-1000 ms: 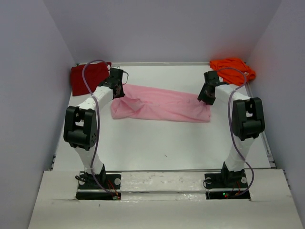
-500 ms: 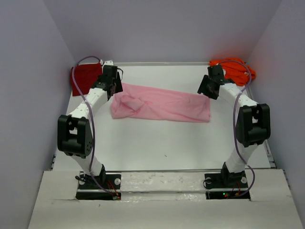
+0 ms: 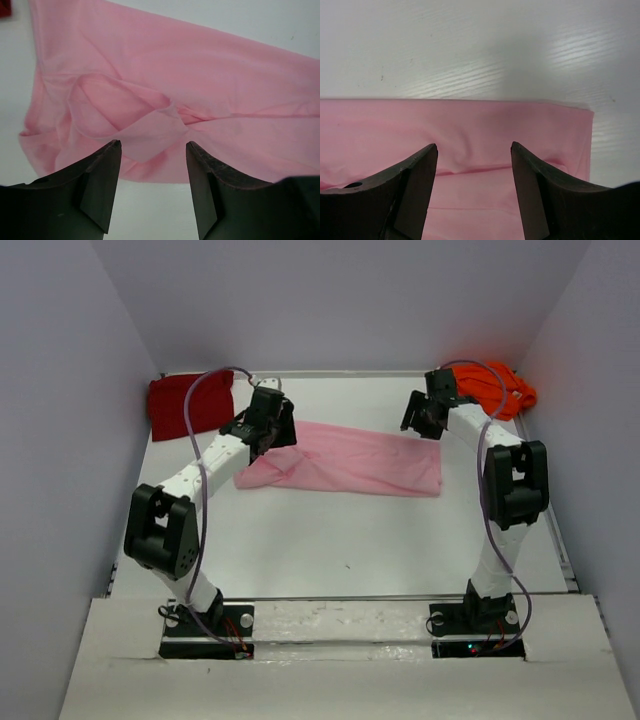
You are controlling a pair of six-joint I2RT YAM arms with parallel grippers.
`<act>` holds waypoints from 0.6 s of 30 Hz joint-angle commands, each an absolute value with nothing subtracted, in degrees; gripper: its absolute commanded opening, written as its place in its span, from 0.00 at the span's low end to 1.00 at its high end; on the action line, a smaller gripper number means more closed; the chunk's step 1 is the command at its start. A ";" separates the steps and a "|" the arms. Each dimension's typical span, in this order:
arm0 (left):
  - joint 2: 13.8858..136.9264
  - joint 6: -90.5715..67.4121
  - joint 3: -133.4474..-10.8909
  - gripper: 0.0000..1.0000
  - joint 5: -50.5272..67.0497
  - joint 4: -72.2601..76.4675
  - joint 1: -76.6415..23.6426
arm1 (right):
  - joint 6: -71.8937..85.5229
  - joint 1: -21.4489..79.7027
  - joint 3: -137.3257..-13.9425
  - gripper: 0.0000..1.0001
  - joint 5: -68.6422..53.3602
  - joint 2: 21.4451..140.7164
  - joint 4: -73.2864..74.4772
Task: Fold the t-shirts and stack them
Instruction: Fold the tshirt
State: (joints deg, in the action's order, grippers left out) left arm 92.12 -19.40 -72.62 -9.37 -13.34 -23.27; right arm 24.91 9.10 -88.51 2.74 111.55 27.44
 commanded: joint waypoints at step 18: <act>108.01 -21.18 -77.43 0.64 -9.05 -11.25 -25.75 | 23.91 9.49 -93.17 0.66 0.44 118.83 26.63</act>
State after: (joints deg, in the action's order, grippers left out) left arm 106.98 -21.50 -75.94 -7.75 -12.58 -25.87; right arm 24.80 9.10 -91.33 1.17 117.71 27.77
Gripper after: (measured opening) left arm 0.640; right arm 0.664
